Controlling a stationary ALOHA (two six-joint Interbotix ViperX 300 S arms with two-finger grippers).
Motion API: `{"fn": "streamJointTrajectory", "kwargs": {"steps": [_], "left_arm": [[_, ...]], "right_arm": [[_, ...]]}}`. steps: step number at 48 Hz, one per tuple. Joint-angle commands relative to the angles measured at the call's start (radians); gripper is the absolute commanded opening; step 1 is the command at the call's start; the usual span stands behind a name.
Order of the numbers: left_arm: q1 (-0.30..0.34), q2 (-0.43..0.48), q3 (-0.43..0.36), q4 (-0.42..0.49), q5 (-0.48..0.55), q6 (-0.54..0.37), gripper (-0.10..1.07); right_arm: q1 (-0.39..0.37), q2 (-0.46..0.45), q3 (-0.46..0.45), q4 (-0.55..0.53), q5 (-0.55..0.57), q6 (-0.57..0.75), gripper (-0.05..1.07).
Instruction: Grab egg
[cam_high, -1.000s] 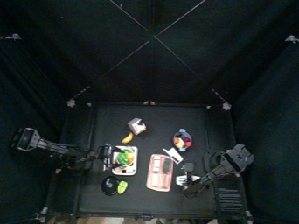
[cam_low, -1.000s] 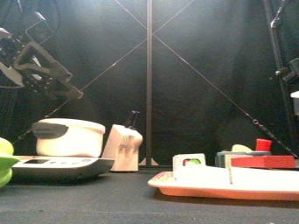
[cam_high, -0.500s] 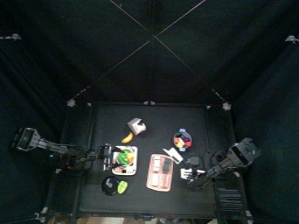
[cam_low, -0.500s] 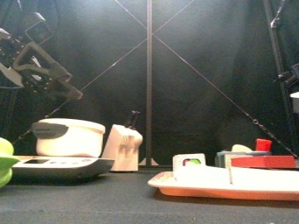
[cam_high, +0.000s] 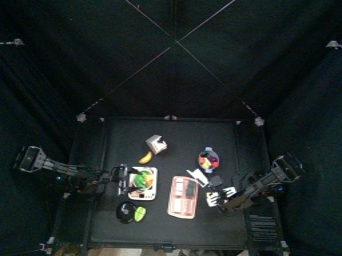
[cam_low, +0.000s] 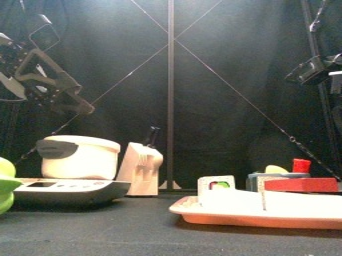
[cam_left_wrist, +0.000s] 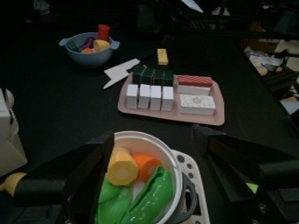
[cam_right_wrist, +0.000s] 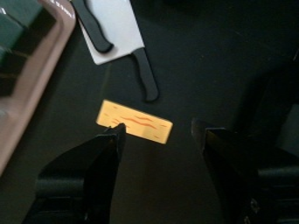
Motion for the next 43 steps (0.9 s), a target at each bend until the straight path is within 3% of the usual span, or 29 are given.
{"fn": "streamJointTrajectory", "kwargs": {"steps": [1, 11, 30, 43], "left_arm": [[0.0, 0.0, -0.009, 0.0, -0.003, 0.0, 1.03], [0.0, 0.0, -0.008, 0.002, -0.003, 0.0, 1.03], [0.0, 0.0, -0.008, 0.0, -0.003, 0.0, 1.03], [-0.002, 0.0, -0.008, 0.0, -0.003, 0.0, 1.03]], "right_arm": [[-0.012, -0.023, 0.02, 0.025, -0.049, -0.103, 0.93], [-0.032, -0.025, 0.064, 0.0, -0.186, -0.235, 0.93], [-0.067, -0.005, 0.141, -0.006, -0.417, -0.23, 0.93], [-0.071, 0.026, 0.114, -0.009, -0.411, -0.235, 0.91]]}}
